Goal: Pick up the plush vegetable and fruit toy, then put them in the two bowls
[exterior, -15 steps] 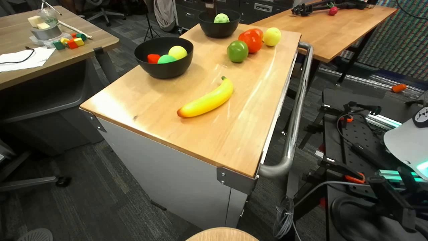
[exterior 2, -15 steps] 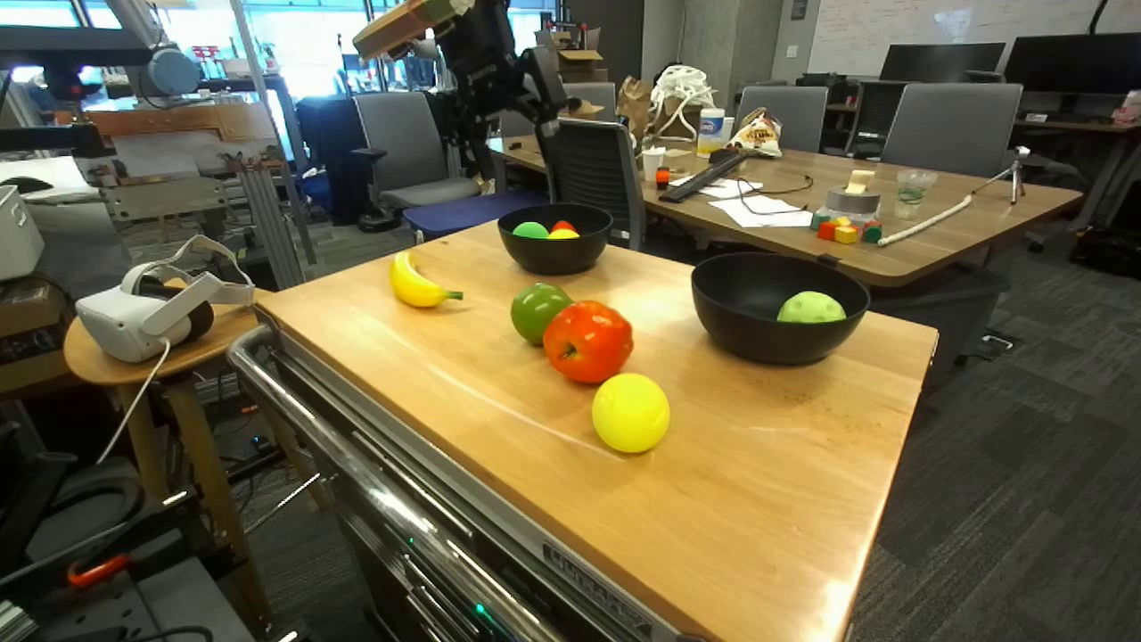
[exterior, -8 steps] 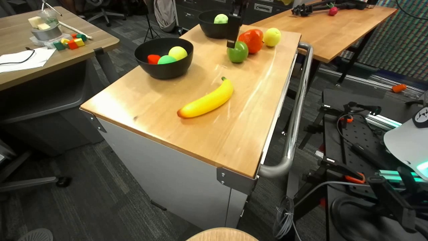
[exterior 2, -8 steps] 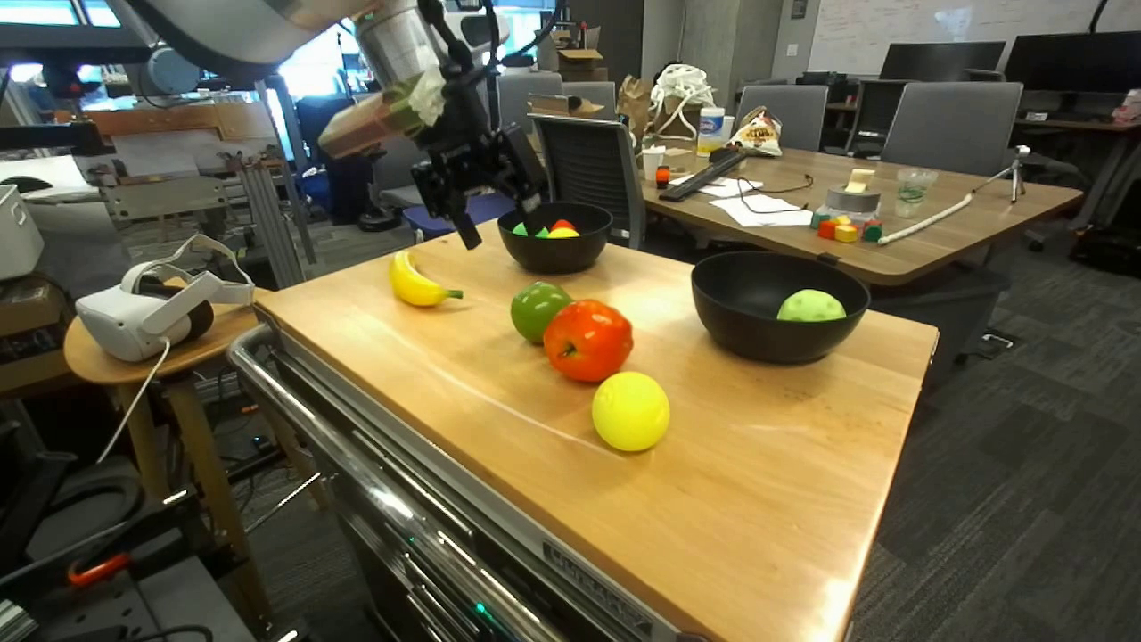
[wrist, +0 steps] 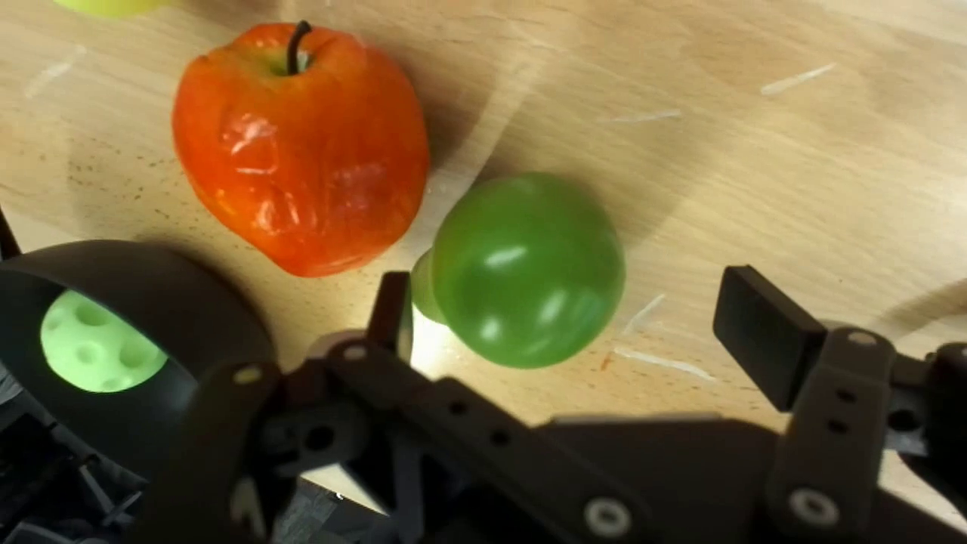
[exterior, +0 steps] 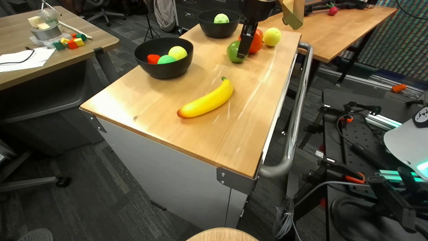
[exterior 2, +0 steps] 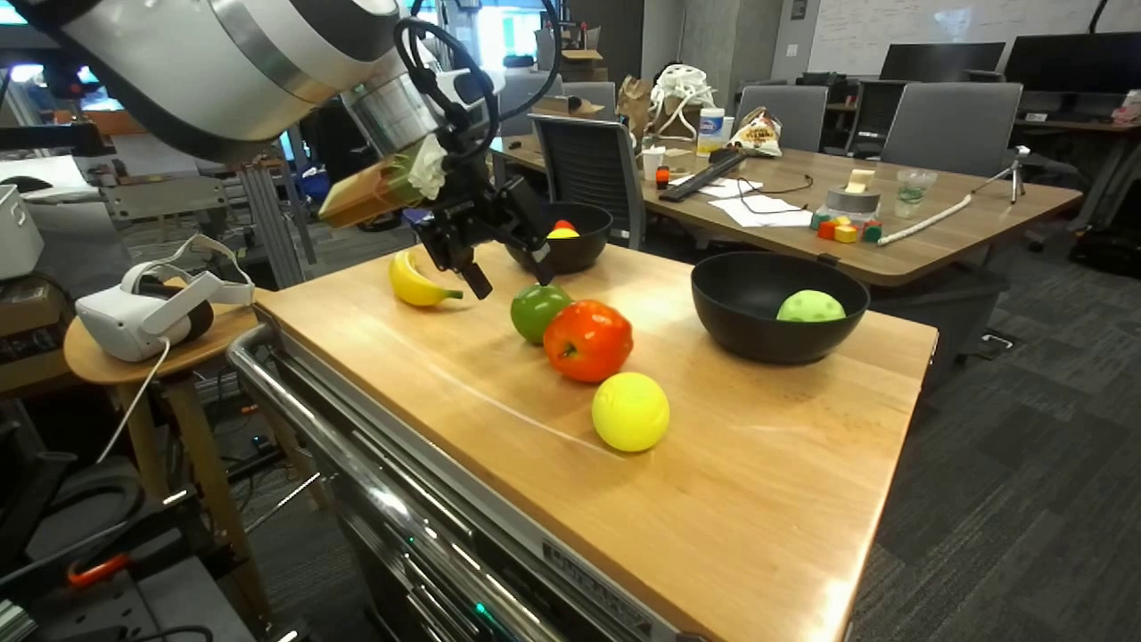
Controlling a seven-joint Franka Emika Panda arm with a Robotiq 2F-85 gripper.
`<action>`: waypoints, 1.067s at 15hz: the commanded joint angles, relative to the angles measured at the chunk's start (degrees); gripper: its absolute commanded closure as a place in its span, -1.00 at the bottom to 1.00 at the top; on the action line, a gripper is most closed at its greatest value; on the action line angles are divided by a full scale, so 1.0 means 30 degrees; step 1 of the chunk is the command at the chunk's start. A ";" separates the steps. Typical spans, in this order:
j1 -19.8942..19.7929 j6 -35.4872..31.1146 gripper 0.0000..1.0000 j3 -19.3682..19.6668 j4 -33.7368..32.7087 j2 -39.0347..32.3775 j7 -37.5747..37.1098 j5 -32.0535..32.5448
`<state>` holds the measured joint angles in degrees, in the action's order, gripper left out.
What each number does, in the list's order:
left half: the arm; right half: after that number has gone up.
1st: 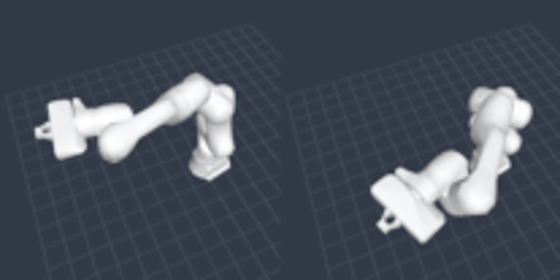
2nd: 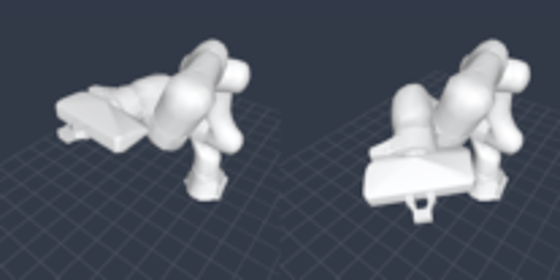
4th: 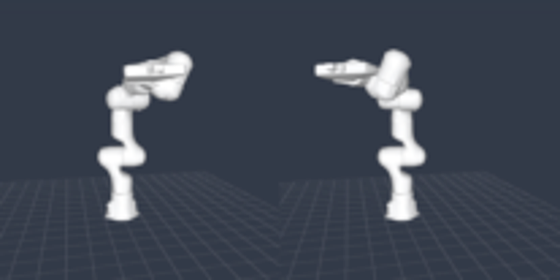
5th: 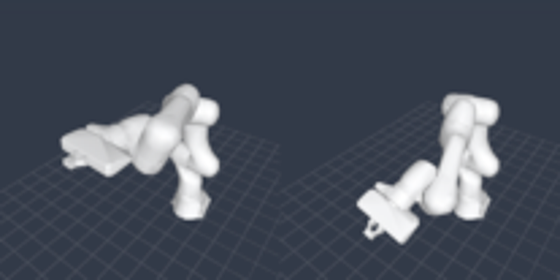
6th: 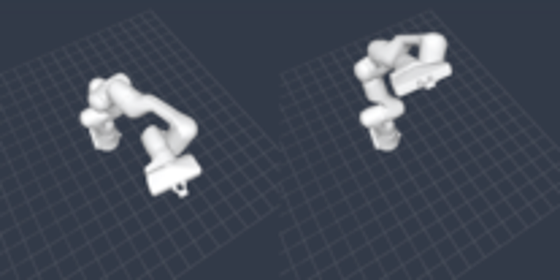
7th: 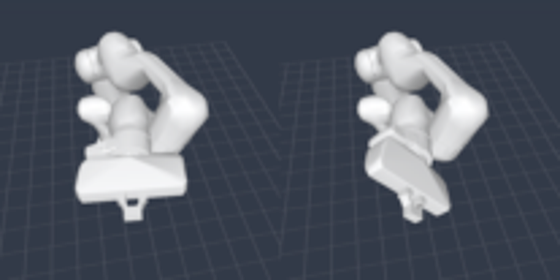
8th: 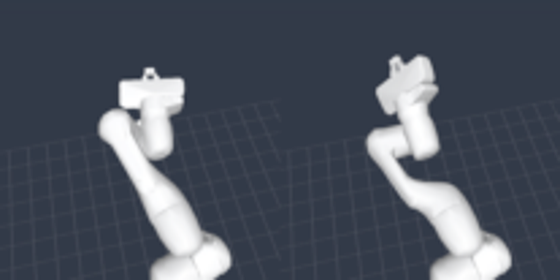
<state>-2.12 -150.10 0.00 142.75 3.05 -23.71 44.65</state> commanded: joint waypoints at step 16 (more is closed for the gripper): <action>0.0297 -0.0390 -0.23 0.0388 -0.1448 -0.2591 0.0218 0.0720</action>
<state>-2.14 -150.89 0.54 140.02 -4.29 -25.07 47.23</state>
